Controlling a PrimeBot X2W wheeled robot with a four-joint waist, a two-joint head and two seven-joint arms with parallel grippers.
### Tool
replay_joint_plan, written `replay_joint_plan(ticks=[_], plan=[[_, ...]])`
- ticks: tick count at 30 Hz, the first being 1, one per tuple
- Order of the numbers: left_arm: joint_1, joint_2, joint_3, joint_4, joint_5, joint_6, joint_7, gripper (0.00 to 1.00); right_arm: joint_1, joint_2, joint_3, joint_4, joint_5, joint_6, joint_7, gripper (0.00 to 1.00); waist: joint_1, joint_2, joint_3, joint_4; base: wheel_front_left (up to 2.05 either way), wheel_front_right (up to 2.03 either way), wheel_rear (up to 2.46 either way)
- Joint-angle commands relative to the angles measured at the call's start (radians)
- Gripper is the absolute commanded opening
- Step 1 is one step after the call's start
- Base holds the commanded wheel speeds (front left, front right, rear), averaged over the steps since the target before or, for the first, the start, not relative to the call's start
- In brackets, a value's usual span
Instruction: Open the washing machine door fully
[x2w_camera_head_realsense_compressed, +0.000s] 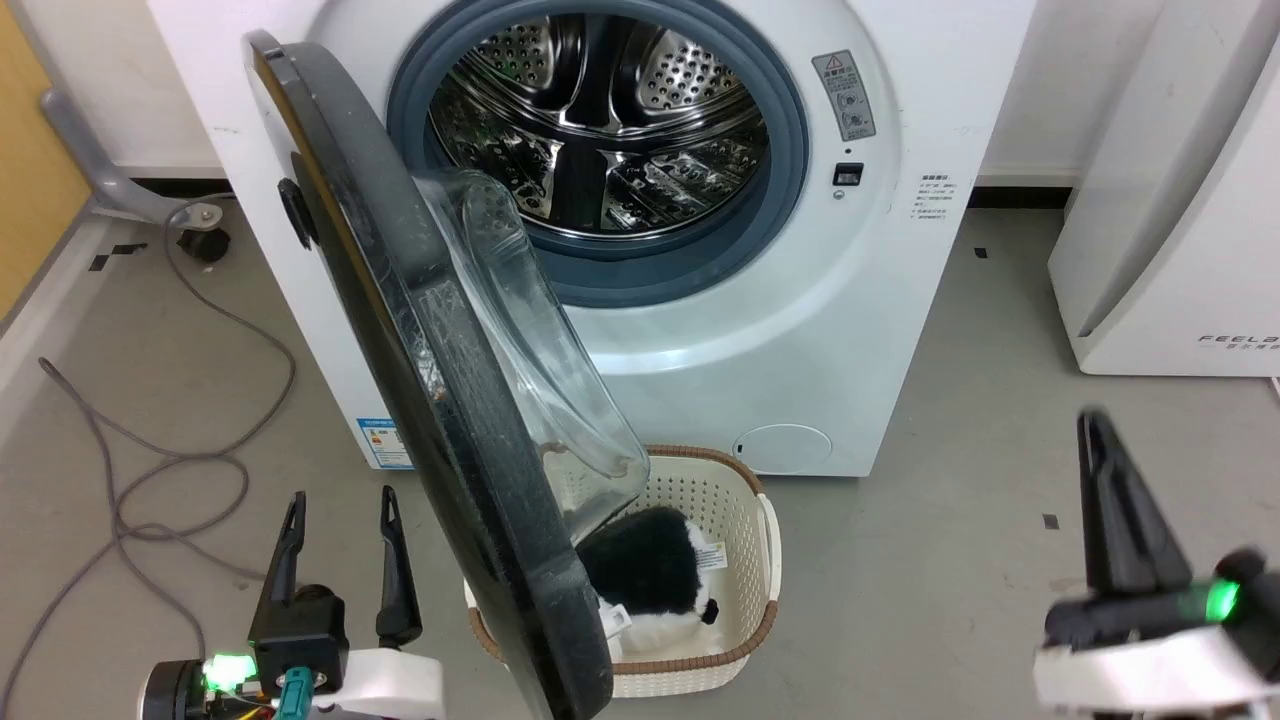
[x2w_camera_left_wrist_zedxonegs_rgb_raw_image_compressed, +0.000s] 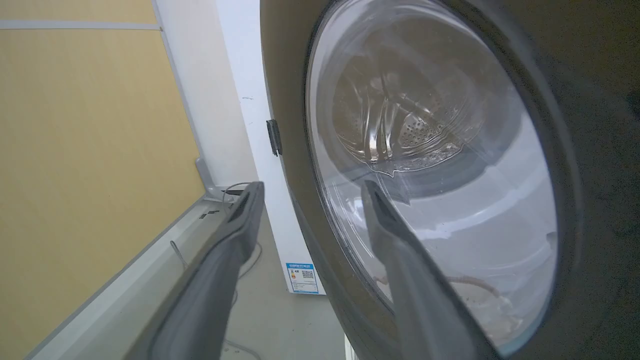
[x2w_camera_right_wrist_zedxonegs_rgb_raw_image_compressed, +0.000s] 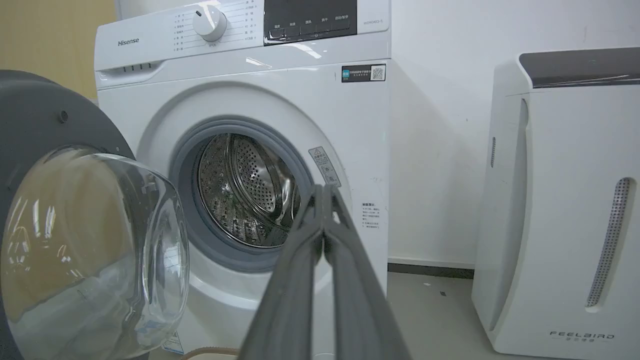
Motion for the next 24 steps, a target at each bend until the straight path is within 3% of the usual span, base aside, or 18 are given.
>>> replay_joint_plan(ticks=[1,4,5,6,17,18,19,20,24], plan=[[0.011,0.001,0.003,-0.002,-0.002,-0.003,-0.004,1.00,0.025,0.011,-0.007,0.006,-0.020,0.001,-0.004,0.00,0.0001,-0.0001,0.000,0.000,0.00,0.00,0.00],[0.011,0.000,0.002,-0.003,-0.002,-0.005,-0.004,1.00,0.064,0.033,-0.016,0.042,-0.056,0.001,-0.004,0.00,0.0001,-0.0001,0.000,-0.001,0.00,0.00,0.00],[0.010,0.000,0.002,-0.004,-0.002,-0.007,-0.004,1.00,0.073,0.038,-0.016,0.058,-0.065,0.001,-0.004,0.36,0.0001,-0.0001,0.000,-0.001,0.00,0.00,0.00],[0.010,0.000,0.002,-0.004,-0.002,-0.008,-0.004,1.00,0.081,0.041,-0.013,0.079,-0.071,0.001,-0.004,1.00,0.0001,-0.0001,-0.001,-0.001,0.00,0.00,0.00],[0.007,-0.006,0.010,0.000,-0.002,-0.003,-0.004,1.00,0.086,0.050,-0.028,0.135,-0.048,0.001,-0.004,1.00,0.0001,-0.0001,-0.006,0.007,0.00,0.00,0.00],[0.005,-0.007,0.013,-0.005,-0.002,0.000,-0.004,0.71,0.085,0.050,-0.029,0.133,-0.045,0.001,-0.004,1.00,0.0001,-0.0001,-0.007,0.008,0.00,0.00,0.00],[0.003,-0.006,0.017,-0.012,-0.001,0.003,-0.004,0.29,0.085,0.050,-0.031,0.129,-0.045,0.001,-0.004,1.00,0.0001,-0.0001,-0.008,0.009,0.00,0.00,0.00],[0.001,-0.003,0.022,-0.019,-0.001,0.004,-0.004,0.00,0.085,0.050,-0.032,0.127,-0.043,0.001,-0.004,1.00,0.0001,-0.0001,-0.009,0.010,0.00,0.00,0.00],[-0.036,0.018,0.042,-0.095,-0.003,-0.003,-0.004,0.00,0.092,0.051,-0.045,0.121,-0.036,0.001,-0.004,1.00,0.0001,-0.0001,-0.011,0.023,0.00,0.00,0.00]])
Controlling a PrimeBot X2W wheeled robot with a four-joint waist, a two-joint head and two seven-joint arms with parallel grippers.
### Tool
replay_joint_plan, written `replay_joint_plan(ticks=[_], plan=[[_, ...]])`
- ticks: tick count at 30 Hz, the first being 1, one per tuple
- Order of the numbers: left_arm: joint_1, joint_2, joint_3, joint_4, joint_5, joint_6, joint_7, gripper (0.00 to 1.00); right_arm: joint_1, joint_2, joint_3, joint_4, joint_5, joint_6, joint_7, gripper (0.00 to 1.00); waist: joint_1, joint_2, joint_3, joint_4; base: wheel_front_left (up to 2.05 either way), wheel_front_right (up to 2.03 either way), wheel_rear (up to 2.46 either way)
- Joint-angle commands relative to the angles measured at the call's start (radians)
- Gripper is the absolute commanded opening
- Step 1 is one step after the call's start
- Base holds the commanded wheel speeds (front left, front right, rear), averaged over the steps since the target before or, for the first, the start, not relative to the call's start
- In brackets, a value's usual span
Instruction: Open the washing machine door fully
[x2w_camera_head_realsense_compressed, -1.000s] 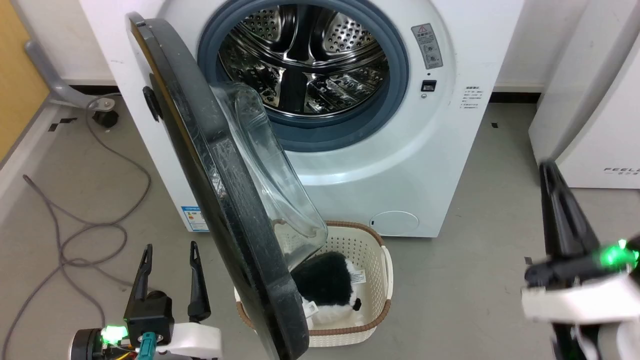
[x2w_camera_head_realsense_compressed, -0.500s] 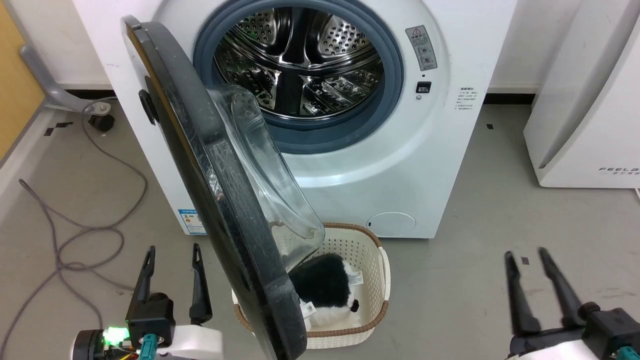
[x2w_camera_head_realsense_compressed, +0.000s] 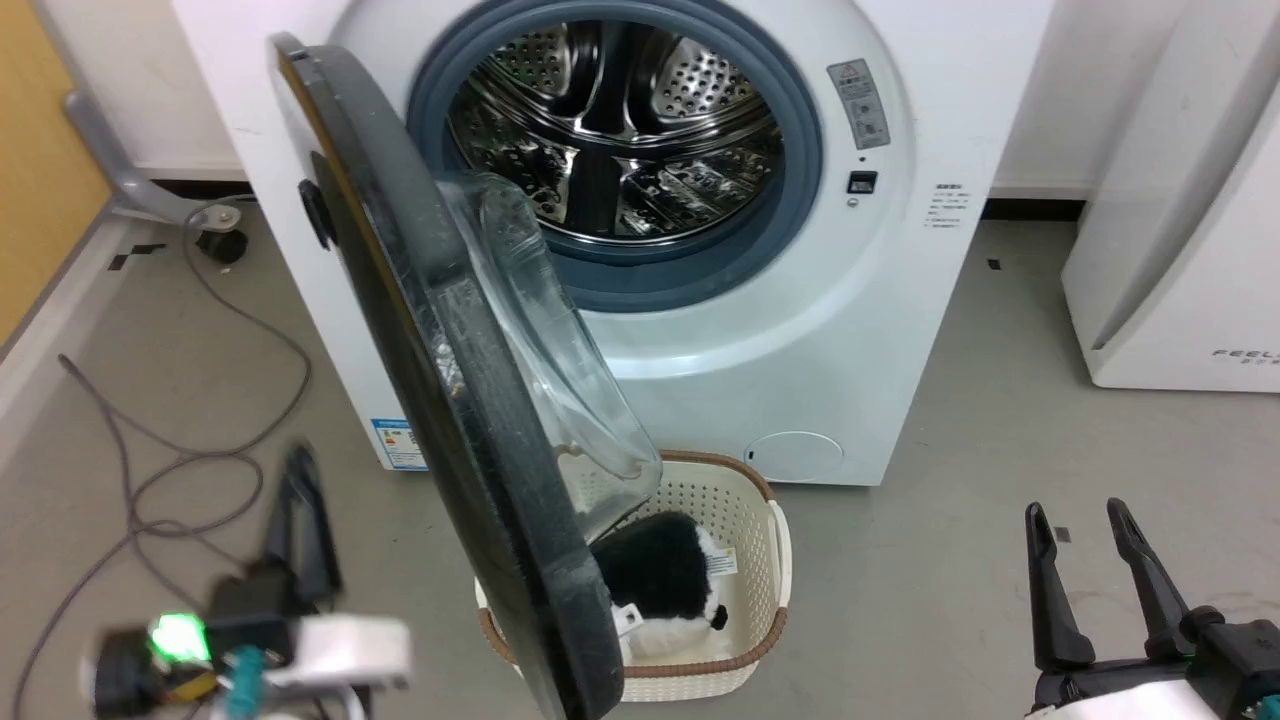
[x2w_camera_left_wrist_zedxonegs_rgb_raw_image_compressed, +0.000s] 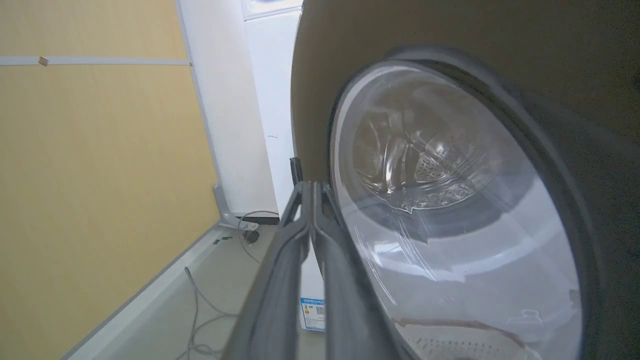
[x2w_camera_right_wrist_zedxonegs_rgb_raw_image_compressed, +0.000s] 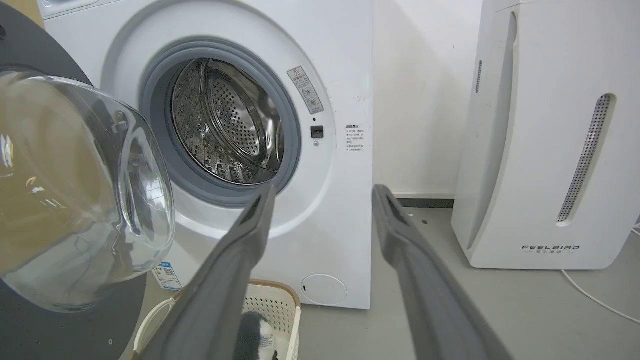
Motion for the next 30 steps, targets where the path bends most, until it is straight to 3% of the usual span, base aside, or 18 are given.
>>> replay_joint_plan(ticks=[1,9,15,23,30], plan=[[-0.033,0.014,0.012,-0.036,-0.004,-0.005,-0.004,0.00,0.015,0.004,-0.004,-0.006,0.007,0.001,-0.004,1.00,0.0000,0.0000,-0.002,0.007,0.00,0.00,0.00],[-0.093,0.050,0.001,-0.265,0.020,-0.026,-0.004,0.00,0.023,0.004,0.004,-0.023,0.023,0.001,-0.004,1.00,0.0000,0.0000,-0.009,0.014,0.00,0.00,0.00],[-0.097,0.058,-0.130,-0.400,0.050,-0.084,-0.004,0.00,0.034,0.004,0.023,-0.028,0.028,0.001,-0.005,1.00,0.0000,0.0000,-0.013,0.017,0.00,0.00,0.00],[-0.093,0.057,-0.339,-0.410,0.061,-0.180,-0.004,0.00,0.038,0.004,0.028,-0.031,0.024,0.001,-0.005,1.00,0.0000,0.0000,-0.010,0.032,0.00,0.00,0.00],[-0.077,0.066,-0.445,-0.351,0.077,-0.220,-0.004,0.00,0.039,0.004,0.024,-0.030,0.018,0.001,-0.005,1.00,0.0000,0.0000,-0.006,0.047,0.00,0.00,0.00]])
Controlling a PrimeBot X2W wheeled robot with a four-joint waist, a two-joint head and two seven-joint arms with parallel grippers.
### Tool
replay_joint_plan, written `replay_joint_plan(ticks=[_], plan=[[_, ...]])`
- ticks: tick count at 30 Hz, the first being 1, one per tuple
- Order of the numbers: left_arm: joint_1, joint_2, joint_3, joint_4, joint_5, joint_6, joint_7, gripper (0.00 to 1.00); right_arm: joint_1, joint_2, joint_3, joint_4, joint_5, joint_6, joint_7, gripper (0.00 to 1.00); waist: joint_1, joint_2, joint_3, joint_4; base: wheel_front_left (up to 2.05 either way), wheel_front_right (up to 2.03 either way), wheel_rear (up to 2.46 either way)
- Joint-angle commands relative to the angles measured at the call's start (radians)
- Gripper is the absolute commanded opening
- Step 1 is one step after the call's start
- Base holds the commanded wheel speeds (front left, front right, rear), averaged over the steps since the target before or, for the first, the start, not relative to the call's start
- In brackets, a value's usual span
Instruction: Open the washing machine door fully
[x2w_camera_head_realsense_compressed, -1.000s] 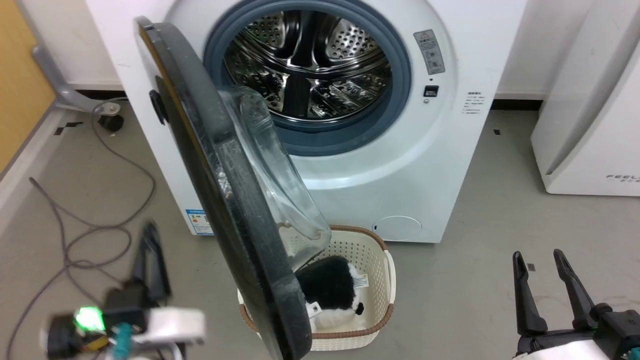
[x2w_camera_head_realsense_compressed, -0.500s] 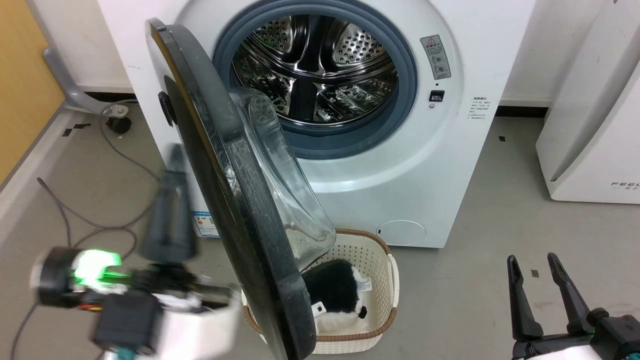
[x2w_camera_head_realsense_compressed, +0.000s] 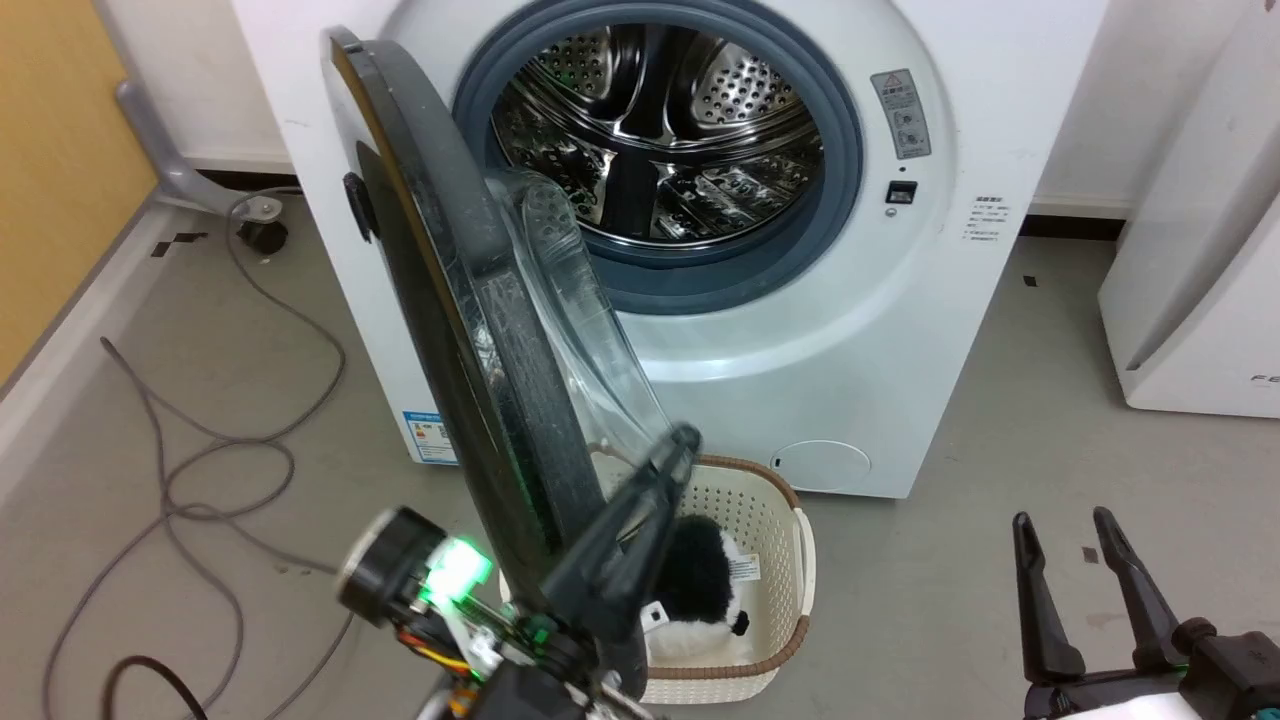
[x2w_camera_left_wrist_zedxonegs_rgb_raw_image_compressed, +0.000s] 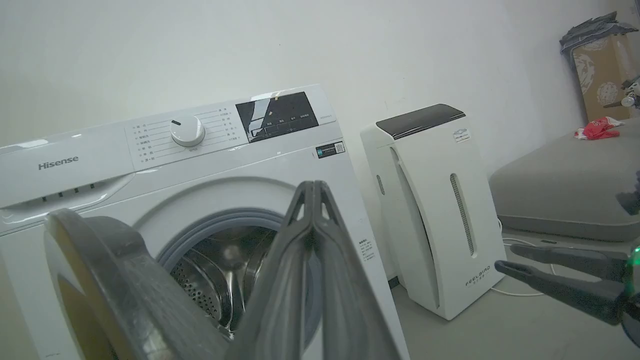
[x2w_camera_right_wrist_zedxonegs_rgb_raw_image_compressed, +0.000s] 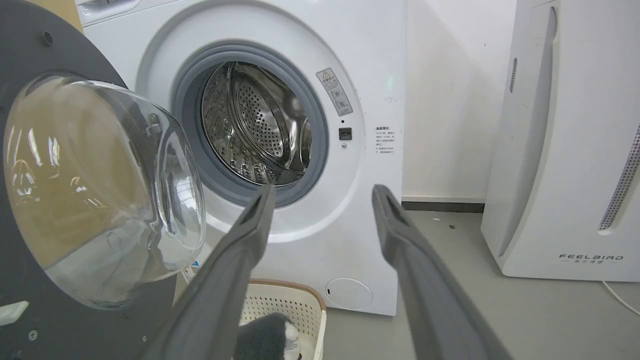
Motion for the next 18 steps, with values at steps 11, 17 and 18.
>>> replay_joint_plan(ticks=[11,17,18], plan=[[0.057,0.034,-0.111,0.104,0.007,-0.042,-0.004,0.00,0.018,0.004,-0.010,-0.006,-0.012,0.001,-0.004,1.00,0.0000,0.0000,0.016,0.027,0.00,0.00,0.00],[0.061,0.033,-0.156,0.179,0.004,-0.050,-0.004,0.00,0.010,0.004,-0.009,-0.003,-0.017,0.001,-0.004,1.00,0.0000,0.0000,0.030,0.034,0.00,0.00,0.00],[0.061,0.033,-0.158,0.190,0.003,-0.047,-0.004,0.00,0.009,0.004,-0.009,-0.004,-0.018,0.001,-0.004,1.00,0.0000,0.0000,0.033,0.034,0.00,0.00,0.00]])
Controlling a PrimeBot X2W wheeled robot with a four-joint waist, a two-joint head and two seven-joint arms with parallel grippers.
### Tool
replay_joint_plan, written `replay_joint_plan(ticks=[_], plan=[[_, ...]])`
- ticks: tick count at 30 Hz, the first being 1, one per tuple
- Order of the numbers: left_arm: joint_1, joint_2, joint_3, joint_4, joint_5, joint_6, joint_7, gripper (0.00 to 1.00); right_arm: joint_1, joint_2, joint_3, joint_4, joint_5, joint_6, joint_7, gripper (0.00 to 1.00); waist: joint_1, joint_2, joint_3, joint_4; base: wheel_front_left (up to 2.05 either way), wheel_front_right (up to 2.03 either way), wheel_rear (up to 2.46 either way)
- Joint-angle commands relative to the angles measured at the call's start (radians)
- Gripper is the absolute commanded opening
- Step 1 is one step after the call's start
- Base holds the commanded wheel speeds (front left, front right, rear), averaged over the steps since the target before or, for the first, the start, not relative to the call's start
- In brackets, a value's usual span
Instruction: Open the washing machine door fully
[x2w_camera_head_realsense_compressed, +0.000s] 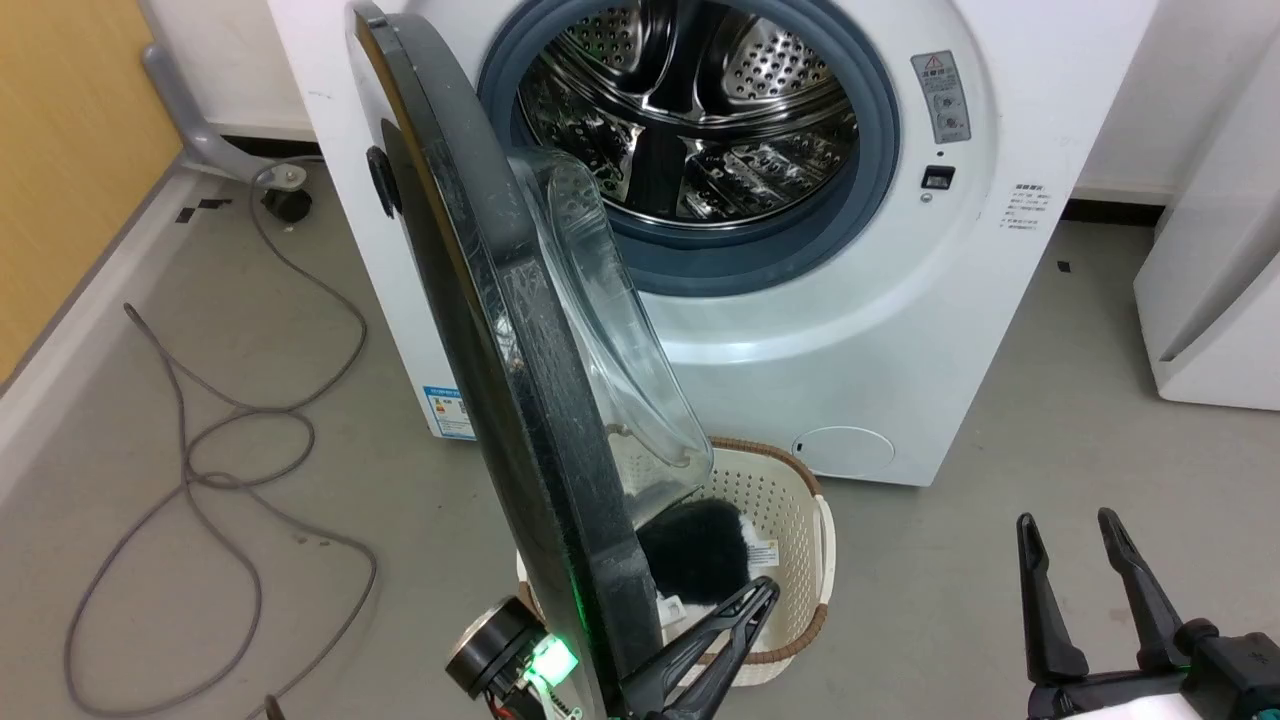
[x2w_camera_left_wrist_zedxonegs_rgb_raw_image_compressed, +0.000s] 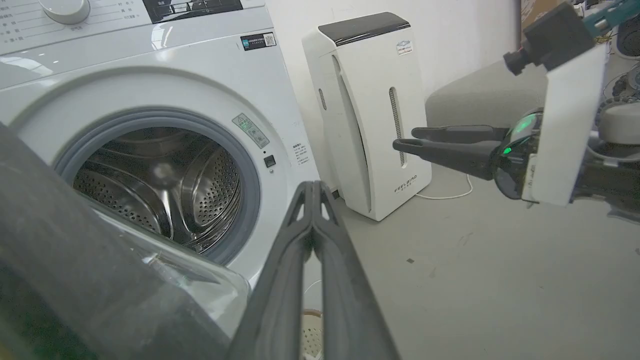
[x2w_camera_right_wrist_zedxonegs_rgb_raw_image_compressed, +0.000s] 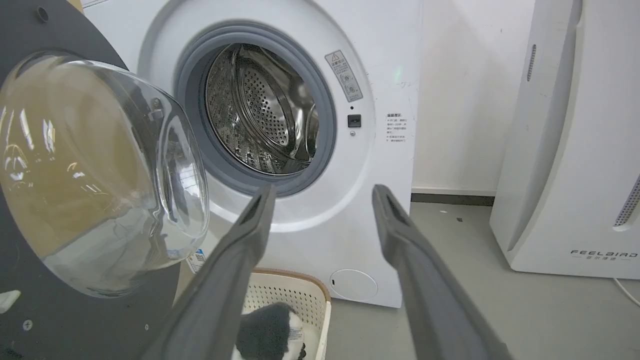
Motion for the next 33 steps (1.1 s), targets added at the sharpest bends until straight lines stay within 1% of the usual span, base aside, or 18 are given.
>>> replay_joint_plan(ticks=[1,7,10,16,22,33], plan=[[0.011,0.001,-0.001,0.008,-0.004,0.005,-0.004,0.00,0.005,0.004,0.000,-0.003,-0.008,0.001,-0.005,1.00,-0.0001,0.0000,0.003,0.000,0.00,0.00,0.00],[0.010,0.008,0.012,0.082,-0.018,0.033,-0.004,0.00,0.005,0.004,-0.008,0.003,-0.011,0.001,-0.005,1.00,-0.0001,0.0000,0.010,0.011,0.00,0.00,0.00],[0.009,0.015,0.022,0.099,-0.025,0.048,-0.004,0.00,0.006,0.004,-0.014,0.004,-0.010,0.001,-0.005,1.00,-0.0001,0.0000,0.012,0.027,0.00,0.00,0.00],[0.010,0.036,0.033,0.105,-0.034,0.063,-0.004,0.00,0.007,0.004,-0.012,0.008,-0.007,0.001,-0.005,1.00,-0.0001,0.0000,0.007,0.083,0.00,0.00,0.00],[0.037,0.056,0.044,0.091,-0.047,0.085,-0.004,0.00,0.015,0.004,-0.010,0.011,0.006,0.001,-0.005,1.00,-0.0001,0.0000,-0.002,0.153,0.00,0.00,0.00],[0.076,0.105,0.108,0.068,-0.075,0.138,-0.004,0.00,0.013,0.004,-0.021,0.015,0.011,0.001,-0.005,1.00,-0.0001,0.0000,0.003,0.276,0.00,0.00,0.00]])
